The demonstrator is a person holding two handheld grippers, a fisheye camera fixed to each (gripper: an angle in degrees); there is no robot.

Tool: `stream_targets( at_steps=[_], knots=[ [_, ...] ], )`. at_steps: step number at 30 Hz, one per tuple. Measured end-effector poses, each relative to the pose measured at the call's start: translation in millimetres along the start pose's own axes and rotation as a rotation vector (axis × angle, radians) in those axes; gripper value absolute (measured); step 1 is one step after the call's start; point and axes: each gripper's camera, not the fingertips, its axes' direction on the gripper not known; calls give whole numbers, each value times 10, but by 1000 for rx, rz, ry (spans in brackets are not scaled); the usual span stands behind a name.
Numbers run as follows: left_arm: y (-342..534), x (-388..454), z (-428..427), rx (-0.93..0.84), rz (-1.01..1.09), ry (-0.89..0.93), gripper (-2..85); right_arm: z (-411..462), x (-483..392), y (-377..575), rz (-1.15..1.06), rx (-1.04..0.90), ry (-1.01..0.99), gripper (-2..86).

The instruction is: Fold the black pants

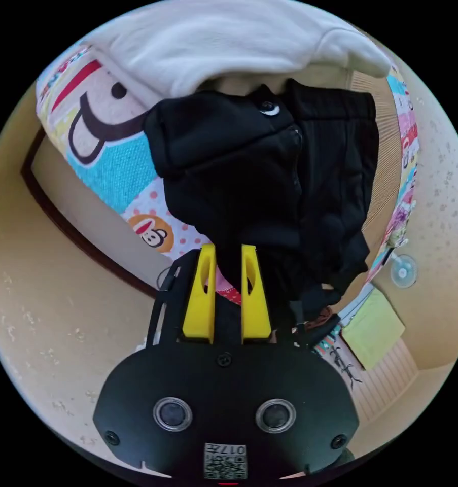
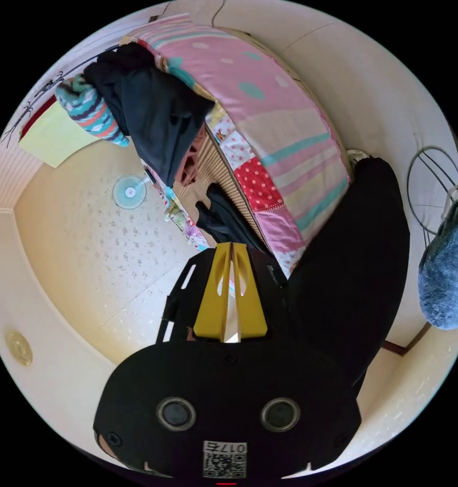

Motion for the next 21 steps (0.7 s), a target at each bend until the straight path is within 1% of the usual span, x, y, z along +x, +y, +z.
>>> stream_targets(
  at_steps=[2, 4, 7, 9, 12, 15, 17, 18, 20, 21],
  knots=[
    [164, -188, 95, 17, -46, 149, 112, 240, 6, -31, 14, -39, 54, 17],
    [324, -322, 203, 38, -84, 256, 113, 429, 9, -71, 19, -71, 95, 29],
    [590, -516, 416, 39, -171, 353, 114, 790, -25, -197, 25, -141, 181, 60],
    [732, -595, 545, 12, -214, 374, 114, 1045, -101, -296, 19, -186, 232, 76],
    [938, -636, 631, -4, -241, 370, 114, 1487, -341, -467, -47, -248, 287, 94],
    [1076, -562, 597, -4, -216, 335, 114, 1938, -632, -620, -143, -295, 442, 109],
    [1151, -425, 536, -10, -174, 285, 114, 2357, -892, -680, -284, -353, 672, 102],
    [1166, -382, 518, -11, -162, 271, 114, 2481, -966, -672, -337, -372, 748, 98],
    [1223, -183, 446, -7, -110, 214, 113, 3085, -1293, -390, -704, -470, 1055, 70],
    [1235, -130, 432, -5, -99, 201, 113, 3248, -1335, -268, -807, -506, 1126, 61]
  ],
)
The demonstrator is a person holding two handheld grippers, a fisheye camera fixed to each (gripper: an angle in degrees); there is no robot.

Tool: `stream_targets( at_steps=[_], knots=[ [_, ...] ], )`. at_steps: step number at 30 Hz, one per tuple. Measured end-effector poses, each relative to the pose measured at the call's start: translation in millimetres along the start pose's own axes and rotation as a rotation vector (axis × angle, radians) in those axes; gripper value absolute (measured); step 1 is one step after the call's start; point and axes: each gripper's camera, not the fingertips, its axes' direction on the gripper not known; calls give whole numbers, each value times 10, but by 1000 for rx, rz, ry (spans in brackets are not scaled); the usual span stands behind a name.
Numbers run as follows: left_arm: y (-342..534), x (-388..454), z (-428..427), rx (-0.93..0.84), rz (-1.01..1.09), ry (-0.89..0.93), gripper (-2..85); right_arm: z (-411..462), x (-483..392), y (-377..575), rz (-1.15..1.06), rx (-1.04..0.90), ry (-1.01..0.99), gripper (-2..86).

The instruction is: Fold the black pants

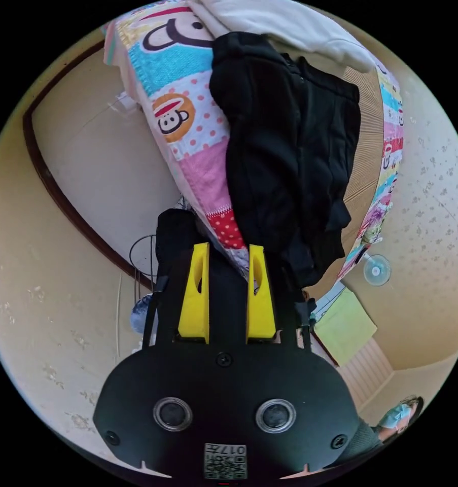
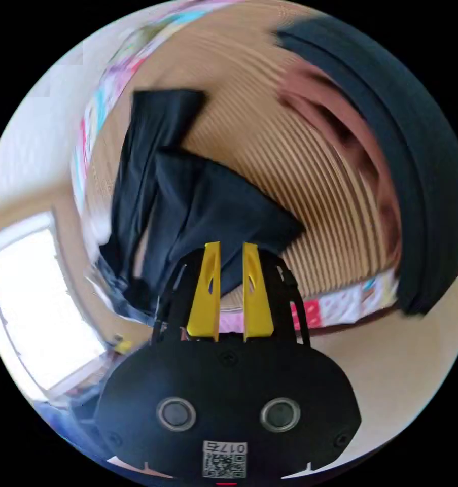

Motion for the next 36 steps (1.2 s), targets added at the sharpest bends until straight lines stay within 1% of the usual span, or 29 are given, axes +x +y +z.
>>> stream_targets(
  at_steps=[2, 3, 4, 5, 6, 7, 8, 9, 10, 11, 12, 14, 15, 16, 17, 18, 20, 21, 23, 26, 28, 30, 31, 34, 36],
  knots=[
    [58, 201, 28, -1, 42, -31, 113, 256, -729, -58, -349, -80, 277, 29],
    [70, 248, 48, -4, 50, -36, 113, 366, -874, -39, -429, -113, 332, 22],
    [93, 337, 97, -12, 63, -47, 113, 626, -1078, 31, -561, -193, 446, 17],
    [118, 421, 157, -23, 70, -58, 113, 935, -1174, 134, -656, -281, 603, 12],
    [131, 460, 186, -30, 72, -63, 113, 1066, -1210, 215, -724, -319, 672, 10],
    [163, 546, 242, -41, 81, -69, 110, 1201, -1264, 424, -860, -330, 792, 7],
    [199, 643, 287, -49, 106, -70, 106, 1255, -1203, 586, -886, -300, 894, 5],
    [216, 694, 306, -52, 122, -71, 101, 1264, -1134, 649, -867, -287, 926, 5],
    [244, 791, 341, -61, 156, -80, 93, 1257, -940, 755, -789, -278, 947, 3],
    [268, 873, 379, -71, 185, -97, 92, 1225, -696, 853, -679, -288, 926, 3],
    [280, 904, 398, -75, 195, -107, 91, 1204, -560, 905, -616, -299, 900, 3],
    [333, 957, 482, -87, 201, -138, 93, 1140, -76, 1067, -342, -362, 781, 3],
    [347, 955, 501, -87, 196, -139, 94, 1119, 4, 1099, -290, -375, 746, 3],
    [376, 936, 541, -85, 181, -130, 94, 1023, 65, 1154, -230, -350, 665, 3],
    [406, 904, 582, -82, 163, -112, 94, 850, -9, 1198, -228, -253, 594, 3],
    [421, 886, 602, -81, 153, -101, 94, 760, -86, 1207, -245, -198, 564, 4],
    [477, 812, 681, -76, 114, -65, 95, 505, -536, 1088, -365, -28, 469, 4],
    [491, 797, 699, -75, 107, -57, 95, 476, -667, 1014, -396, -4, 455, 4],
    [528, 756, 760, -76, 86, -43, 95, 455, -1215, 600, -498, 62, 433, 4],
    [539, 766, 784, -85, 87, -53, 95, 572, -1811, 19, -576, 113, 438, 4],
    [542, 801, 747, -79, 99, -58, 96, 696, -2046, -288, -591, 100, 433, 4],
    [540, 841, 679, -68, 116, -61, 96, 910, -2176, -524, -608, 33, 493, 5],
    [533, 861, 630, -63, 127, -61, 96, 1088, -2196, -603, -627, -26, 561, 5],
    [487, 865, 523, -63, 142, -68, 97, 1543, -2017, -499, -705, -201, 740, 5],
    [443, 835, 465, -58, 139, -67, 97, 1563, -1852, -307, -710, -197, 786, 5]
  ],
)
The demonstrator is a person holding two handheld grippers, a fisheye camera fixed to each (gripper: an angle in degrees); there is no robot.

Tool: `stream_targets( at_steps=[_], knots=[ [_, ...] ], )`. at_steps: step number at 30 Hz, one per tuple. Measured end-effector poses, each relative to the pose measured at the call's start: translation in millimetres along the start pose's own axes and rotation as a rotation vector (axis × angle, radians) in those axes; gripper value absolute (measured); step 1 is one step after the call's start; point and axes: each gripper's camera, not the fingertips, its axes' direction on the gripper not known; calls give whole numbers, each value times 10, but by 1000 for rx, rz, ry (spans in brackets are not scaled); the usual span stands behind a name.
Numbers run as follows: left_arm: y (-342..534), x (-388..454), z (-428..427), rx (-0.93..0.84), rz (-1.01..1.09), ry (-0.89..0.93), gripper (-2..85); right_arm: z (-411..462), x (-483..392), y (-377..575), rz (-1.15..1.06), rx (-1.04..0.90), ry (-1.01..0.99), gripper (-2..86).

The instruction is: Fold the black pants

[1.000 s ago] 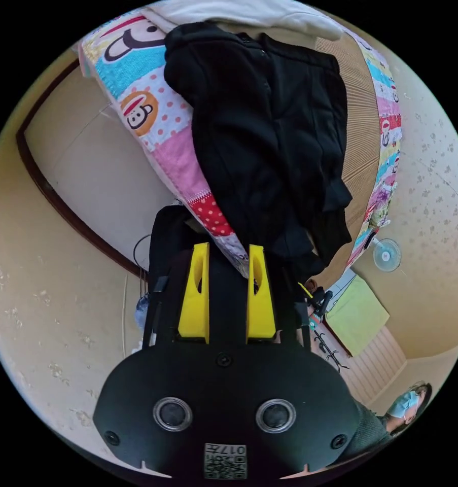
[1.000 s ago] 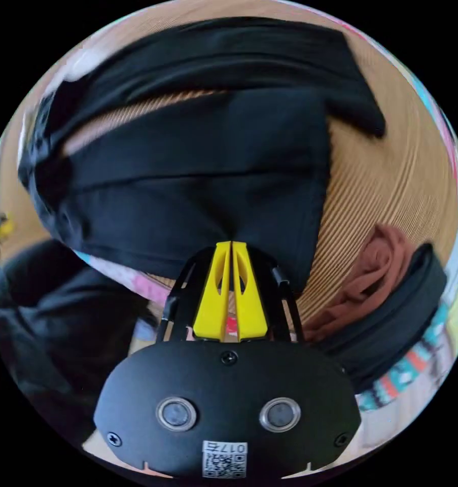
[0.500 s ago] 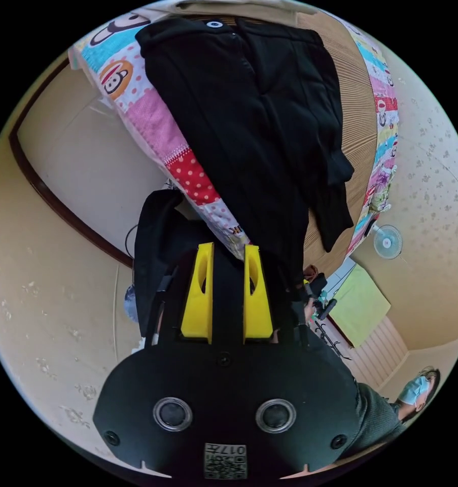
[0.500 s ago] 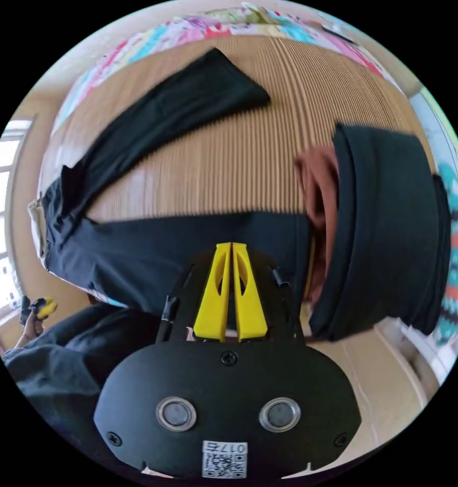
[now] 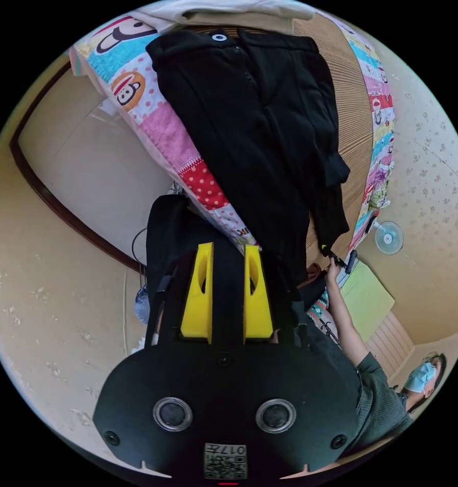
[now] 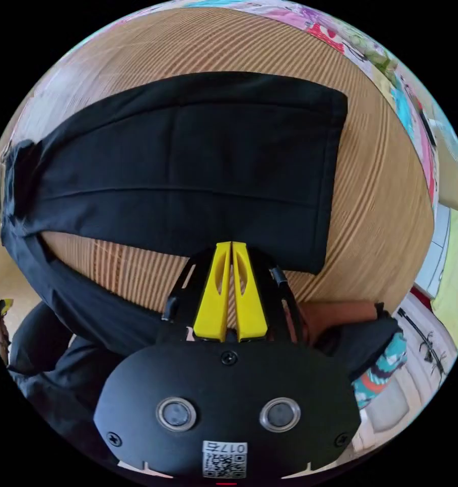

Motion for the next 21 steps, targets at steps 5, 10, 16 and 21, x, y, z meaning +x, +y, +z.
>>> stream_targets(
  at_steps=[5, 10, 16, 21],
  knots=[
    [-229, -176, -69, 6, -32, 31, 105, 504, 120, 998, 207, -90, -4, 4],
    [-597, -235, -83, -18, -12, 19, 124, 454, 362, 2100, 509, 89, -433, 5],
    [-1147, -401, -273, 111, -43, 118, 145, 1202, 186, 3712, 907, 330, -1047, 8],
    [-1284, -708, -474, 333, -231, 160, 156, 1893, -337, 4772, 1304, 455, -1238, 23]
  ],
)
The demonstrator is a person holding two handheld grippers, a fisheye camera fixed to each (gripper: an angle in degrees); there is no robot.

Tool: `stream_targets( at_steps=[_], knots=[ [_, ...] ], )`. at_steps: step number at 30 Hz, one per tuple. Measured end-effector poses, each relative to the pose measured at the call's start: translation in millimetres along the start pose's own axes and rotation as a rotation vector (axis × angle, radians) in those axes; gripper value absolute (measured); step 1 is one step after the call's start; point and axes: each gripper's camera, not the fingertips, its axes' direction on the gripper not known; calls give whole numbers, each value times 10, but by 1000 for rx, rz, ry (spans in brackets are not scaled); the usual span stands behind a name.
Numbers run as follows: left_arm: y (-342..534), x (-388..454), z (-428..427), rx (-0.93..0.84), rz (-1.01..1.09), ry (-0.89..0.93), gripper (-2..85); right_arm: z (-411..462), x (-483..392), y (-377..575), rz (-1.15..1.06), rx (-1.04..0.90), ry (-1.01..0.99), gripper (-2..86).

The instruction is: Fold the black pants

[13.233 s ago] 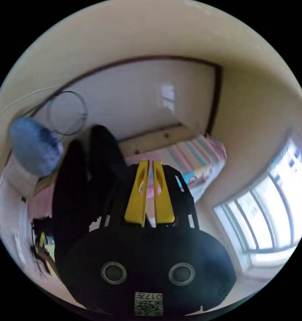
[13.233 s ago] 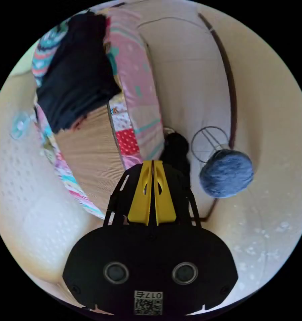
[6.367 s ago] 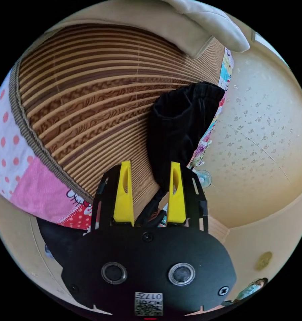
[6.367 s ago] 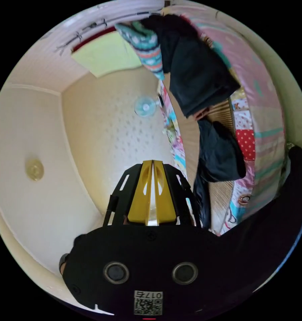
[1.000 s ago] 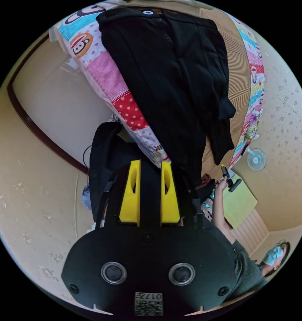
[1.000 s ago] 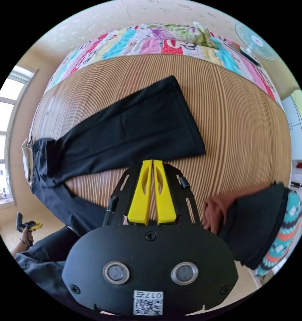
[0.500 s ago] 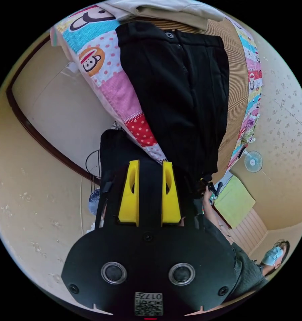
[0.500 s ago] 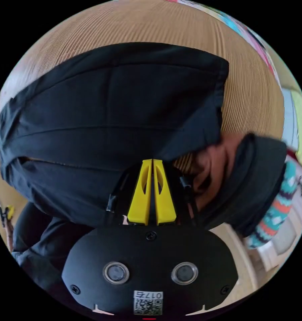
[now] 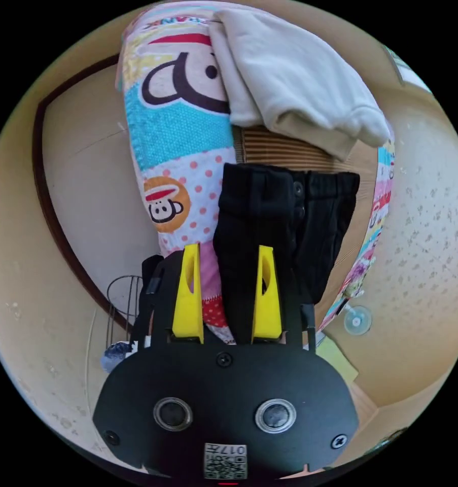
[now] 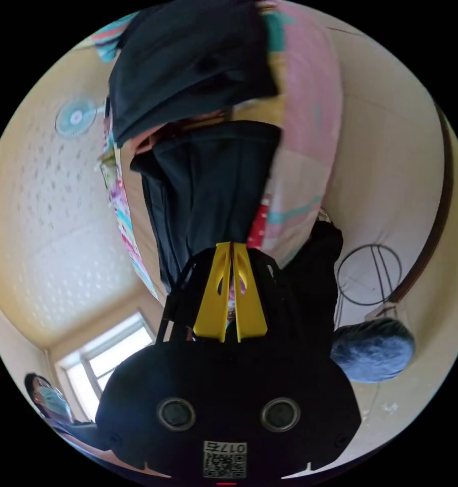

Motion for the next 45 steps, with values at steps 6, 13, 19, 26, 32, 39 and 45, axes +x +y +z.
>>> stream_targets(
  at_steps=[6, 13, 19, 26, 32, 39, 45],
  knots=[
    [-49, -305, 173, -21, -74, 165, 108, 167, 721, 268, 239, 16, -134, 102],
    [56, -418, 96, -181, 115, 464, 65, 354, 615, 191, 234, 138, -341, 102],
    [269, -266, -196, -281, 267, 599, 62, 349, 360, 149, 225, 91, -178, 33],
    [546, 461, -732, -242, 554, 399, 58, -103, -823, 335, -232, 98, 90, 13],
    [343, 1469, -695, -133, 614, 303, 63, 195, -2378, -156, -543, 28, 266, 12],
    [152, 1961, -211, 82, 455, 393, 97, 1119, -3428, -951, -561, -58, 337, 17],
    [433, 1329, 185, 90, 283, 147, 177, 1440, -3194, -874, -612, -201, 425, 7]
  ],
)
